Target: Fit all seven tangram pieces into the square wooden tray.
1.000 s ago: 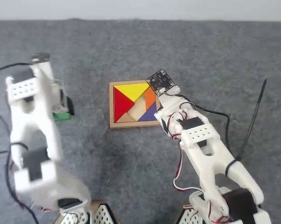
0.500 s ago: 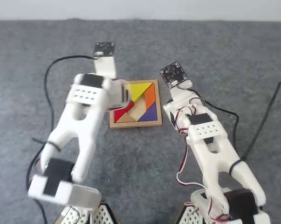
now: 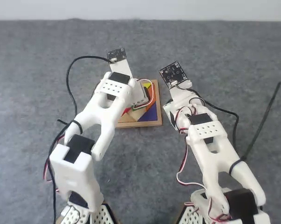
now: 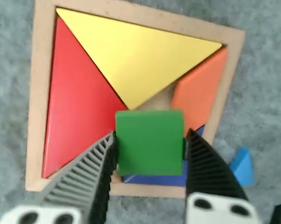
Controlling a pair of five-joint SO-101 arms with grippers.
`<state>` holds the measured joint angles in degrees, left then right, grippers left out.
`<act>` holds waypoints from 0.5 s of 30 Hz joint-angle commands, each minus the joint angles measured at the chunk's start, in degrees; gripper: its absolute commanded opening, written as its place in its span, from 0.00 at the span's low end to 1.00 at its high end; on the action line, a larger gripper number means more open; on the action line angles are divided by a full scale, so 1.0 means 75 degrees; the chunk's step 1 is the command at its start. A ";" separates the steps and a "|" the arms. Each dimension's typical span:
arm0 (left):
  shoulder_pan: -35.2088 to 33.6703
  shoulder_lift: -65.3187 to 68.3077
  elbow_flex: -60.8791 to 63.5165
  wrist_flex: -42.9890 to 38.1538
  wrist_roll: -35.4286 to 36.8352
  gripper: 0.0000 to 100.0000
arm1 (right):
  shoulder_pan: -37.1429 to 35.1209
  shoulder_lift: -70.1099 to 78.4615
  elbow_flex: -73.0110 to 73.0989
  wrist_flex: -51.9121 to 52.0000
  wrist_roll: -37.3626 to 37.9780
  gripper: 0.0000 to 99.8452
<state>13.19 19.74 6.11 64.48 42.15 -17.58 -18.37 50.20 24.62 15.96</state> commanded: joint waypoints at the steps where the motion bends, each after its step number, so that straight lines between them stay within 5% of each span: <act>1: 0.0059 -0.0527 -0.0545 0.0352 0.0117 0.28 | 0.0100 -0.0064 -0.0563 -0.0064 -0.0070 0.01; 9: -0.0141 -0.2157 -0.0662 0.2157 0.0082 0.32 | 0.0076 -0.0029 -0.0563 -0.0064 -0.0070 0.01; 15: -0.3118 -0.2649 -0.0627 0.1793 -0.0680 0.32 | -0.0322 -0.0018 -0.0610 0.0029 -0.0070 0.01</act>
<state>4.75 4.26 3.91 81.63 42.07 -17.58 -18.37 50.20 24.62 15.96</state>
